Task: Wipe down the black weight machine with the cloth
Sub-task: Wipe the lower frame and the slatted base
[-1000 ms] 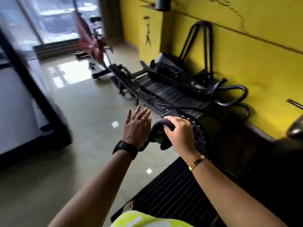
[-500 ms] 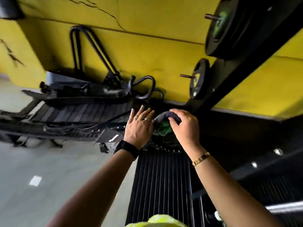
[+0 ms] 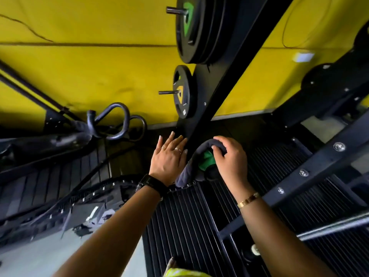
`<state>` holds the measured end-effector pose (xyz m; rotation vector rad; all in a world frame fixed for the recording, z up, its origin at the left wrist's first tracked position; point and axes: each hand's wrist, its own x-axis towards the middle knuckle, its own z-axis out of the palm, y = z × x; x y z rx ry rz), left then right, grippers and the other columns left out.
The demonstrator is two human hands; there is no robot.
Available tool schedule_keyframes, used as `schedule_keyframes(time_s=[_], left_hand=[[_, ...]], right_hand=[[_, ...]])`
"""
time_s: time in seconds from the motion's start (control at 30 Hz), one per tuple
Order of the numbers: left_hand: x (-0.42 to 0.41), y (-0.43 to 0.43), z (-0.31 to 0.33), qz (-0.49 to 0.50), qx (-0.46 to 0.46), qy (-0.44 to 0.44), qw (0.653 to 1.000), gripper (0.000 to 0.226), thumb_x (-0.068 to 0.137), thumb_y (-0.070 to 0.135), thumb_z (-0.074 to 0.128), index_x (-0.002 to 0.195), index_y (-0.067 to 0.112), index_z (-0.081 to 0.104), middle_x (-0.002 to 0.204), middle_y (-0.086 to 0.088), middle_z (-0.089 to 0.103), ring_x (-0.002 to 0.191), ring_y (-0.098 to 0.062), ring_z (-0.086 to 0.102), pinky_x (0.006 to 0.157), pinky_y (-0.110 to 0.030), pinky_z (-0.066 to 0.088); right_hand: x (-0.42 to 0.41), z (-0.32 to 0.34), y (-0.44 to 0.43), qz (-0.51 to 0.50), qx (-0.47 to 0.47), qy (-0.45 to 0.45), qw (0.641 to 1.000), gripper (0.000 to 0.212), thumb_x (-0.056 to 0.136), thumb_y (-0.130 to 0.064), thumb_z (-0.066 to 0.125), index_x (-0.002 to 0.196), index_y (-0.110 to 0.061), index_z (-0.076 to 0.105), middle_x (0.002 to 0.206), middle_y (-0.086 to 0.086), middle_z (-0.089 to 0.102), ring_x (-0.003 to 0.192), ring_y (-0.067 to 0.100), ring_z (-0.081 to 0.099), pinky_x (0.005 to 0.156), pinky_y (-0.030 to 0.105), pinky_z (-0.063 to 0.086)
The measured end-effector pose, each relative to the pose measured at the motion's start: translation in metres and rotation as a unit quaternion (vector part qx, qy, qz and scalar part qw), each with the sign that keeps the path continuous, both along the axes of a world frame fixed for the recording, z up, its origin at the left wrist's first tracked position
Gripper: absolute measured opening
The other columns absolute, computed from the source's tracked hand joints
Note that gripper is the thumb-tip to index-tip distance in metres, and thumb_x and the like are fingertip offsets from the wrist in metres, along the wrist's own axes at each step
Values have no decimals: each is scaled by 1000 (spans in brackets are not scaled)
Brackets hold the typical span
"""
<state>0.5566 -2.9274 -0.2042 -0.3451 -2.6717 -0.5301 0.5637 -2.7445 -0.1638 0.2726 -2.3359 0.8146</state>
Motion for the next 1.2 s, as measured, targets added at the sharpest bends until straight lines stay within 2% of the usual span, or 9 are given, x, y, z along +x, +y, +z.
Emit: schedule_keyframes(time_s=[0.1, 0.2, 0.37, 0.6, 0.67, 0.77, 0.9, 1.0, 1.2], left_hand=[[-37, -2, 5, -29, -23, 17, 999, 52, 97, 38, 30, 129, 14, 62, 132, -4, 62, 135, -28, 45, 116, -46, 18], [-75, -3, 19, -39, -20, 35, 998, 52, 97, 38, 30, 128, 13, 63, 131, -6, 62, 134, -30, 46, 114, -49, 23], [-120, 20, 38, -101, 10, 24, 995, 59, 96, 42, 23, 133, 13, 59, 139, -7, 56, 139, -29, 38, 116, -46, 14], [-184, 92, 65, -241, 34, 64, 968, 56, 96, 38, 25, 133, 12, 59, 138, -7, 57, 140, -27, 38, 116, -51, 17], [-199, 116, 76, -296, 37, 89, 950, 53, 96, 35, 28, 129, 11, 62, 133, -7, 60, 136, -29, 43, 114, -51, 19], [-214, 147, 98, -380, 31, 130, 915, 50, 97, 32, 29, 130, 12, 61, 132, -6, 61, 136, -29, 44, 115, -43, 14], [-231, 181, 129, -477, 51, 190, 857, 48, 99, 30, 30, 129, 11, 61, 132, -7, 61, 135, -29, 43, 114, -44, 13], [-232, 204, 153, -527, 73, 210, 820, 47, 99, 31, 30, 131, 12, 60, 134, -5, 60, 137, -27, 41, 115, -46, 14], [-207, 250, 221, -592, 153, 259, 748, 43, 98, 26, 39, 133, 13, 58, 137, -4, 57, 139, -27, 39, 117, -44, 11]], right_hand=[[-24, 3, -6, -29, -24, -11, 999, 21, 83, 2, 64, 104, -1, 65, 100, 14, 65, 94, 34, 62, 81, 34, 48], [-49, 14, -10, -28, -18, 9, 999, 21, 89, -7, 54, 108, -2, 62, 102, 13, 61, 95, 32, 60, 81, 40, 51], [-62, 30, 6, -52, -8, 23, 998, 39, 92, -17, 37, 117, -12, 66, 103, 12, 53, 91, 31, 58, 80, 43, 53], [-64, 66, 43, -185, -16, 73, 980, 33, 92, -10, 43, 110, -13, 71, 104, 12, 54, 94, 25, 57, 83, 30, 50], [-64, 80, 50, -235, -34, 108, 965, 29, 92, -4, 50, 112, -12, 70, 105, 11, 56, 96, 21, 57, 86, 24, 49], [-62, 106, 52, -302, -76, 171, 935, 30, 88, 2, 58, 114, -12, 65, 106, 6, 58, 99, 1, 53, 89, 7, 40], [-60, 135, 51, -353, -139, 240, 894, 34, 87, -6, 60, 105, -34, 55, 104, -13, 60, 101, 0, 57, 87, 17, 47], [-50, 158, 55, -383, -138, 269, 873, 41, 85, -2, 62, 97, -40, 50, 98, -32, 58, 96, -8, 57, 83, 10, 44], [-8, 222, 72, -451, -52, 340, 824, 40, 83, -3, 64, 95, -34, 42, 92, -17, 54, 87, -5, 55, 81, 15, 44]])
